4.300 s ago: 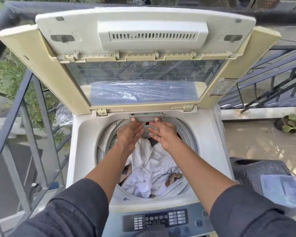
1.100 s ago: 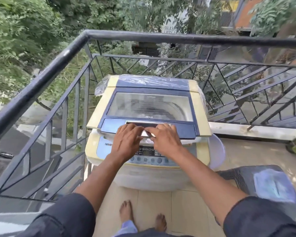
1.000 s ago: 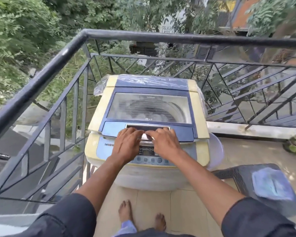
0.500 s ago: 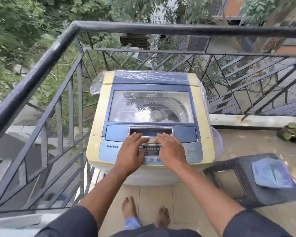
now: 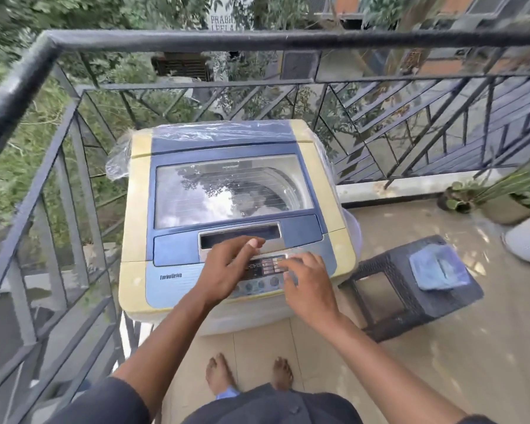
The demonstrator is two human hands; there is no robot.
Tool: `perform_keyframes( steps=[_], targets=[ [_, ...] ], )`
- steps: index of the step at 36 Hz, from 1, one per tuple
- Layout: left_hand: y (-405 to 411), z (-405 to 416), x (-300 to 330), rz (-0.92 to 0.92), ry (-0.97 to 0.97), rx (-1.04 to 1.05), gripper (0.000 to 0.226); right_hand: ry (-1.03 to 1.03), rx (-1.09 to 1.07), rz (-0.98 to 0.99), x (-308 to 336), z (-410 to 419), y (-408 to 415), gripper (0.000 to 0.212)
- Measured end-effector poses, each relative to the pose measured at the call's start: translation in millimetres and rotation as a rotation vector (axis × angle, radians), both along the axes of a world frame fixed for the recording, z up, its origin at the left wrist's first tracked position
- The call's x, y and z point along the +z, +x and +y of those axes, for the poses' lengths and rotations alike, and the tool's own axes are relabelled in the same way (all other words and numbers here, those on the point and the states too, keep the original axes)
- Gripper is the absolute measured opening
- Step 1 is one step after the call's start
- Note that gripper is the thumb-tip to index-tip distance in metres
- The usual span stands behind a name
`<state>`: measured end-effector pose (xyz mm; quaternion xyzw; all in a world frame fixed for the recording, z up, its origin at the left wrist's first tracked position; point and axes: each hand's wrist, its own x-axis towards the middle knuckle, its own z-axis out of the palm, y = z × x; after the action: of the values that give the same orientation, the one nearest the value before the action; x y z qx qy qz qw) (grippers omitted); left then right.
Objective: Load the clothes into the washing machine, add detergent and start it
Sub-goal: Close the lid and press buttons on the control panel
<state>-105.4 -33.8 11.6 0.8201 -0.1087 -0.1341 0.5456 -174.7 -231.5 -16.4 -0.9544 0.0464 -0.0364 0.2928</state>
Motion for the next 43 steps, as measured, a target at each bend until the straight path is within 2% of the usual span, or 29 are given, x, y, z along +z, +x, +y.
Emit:
perform_keyframes(
  steps=[3, 6, 9, 17, 26, 32, 36, 43],
  targets=[
    [6.2, -10.7, 2.6, 0.119, -0.194, -0.028, 0.061, -0.013, -0.058, 0.07, 0.2, -14.1, -10.8, 0.034],
    [9.3, -22.5, 4.7, 0.168, -0.284, -0.057, 0.066, -0.066, -0.121, 0.163, 3.8, -24.6, -18.3, 0.036],
    [12.6, -31.8, 2.7, 0.217, -0.325, -0.114, 0.07, -0.139, -0.139, 0.206, 8.1, -30.5, -24.1, 0.05],
    [16.9, -43.8, -1.5, 0.239, -0.314, -0.284, 0.085, -0.272, -0.128, 0.356, 11.7, -33.9, -34.2, 0.076],
    [21.9, -25.8, -5.4, 0.261, -0.281, -0.316, 0.097, -0.319, -0.127, 0.354, 5.4, -28.3, -41.3, 0.093],
    [20.4, -7.0, -10.2, 0.24, -0.246, -0.308, 0.086, -0.336, -0.105, 0.316, -1.3, -26.2, -45.6, 0.1],
    [19.9, -5.0, -11.6, 0.238, -0.235, -0.316, 0.092, -0.329, -0.107, 0.314, -9.8, -26.3, -47.4, 0.108],
    [19.7, -5.0, -13.6, 0.281, -0.26, -0.292, 0.092, -0.265, -0.145, 0.35, -11.2, -21.6, -48.1, 0.11]
  ],
)
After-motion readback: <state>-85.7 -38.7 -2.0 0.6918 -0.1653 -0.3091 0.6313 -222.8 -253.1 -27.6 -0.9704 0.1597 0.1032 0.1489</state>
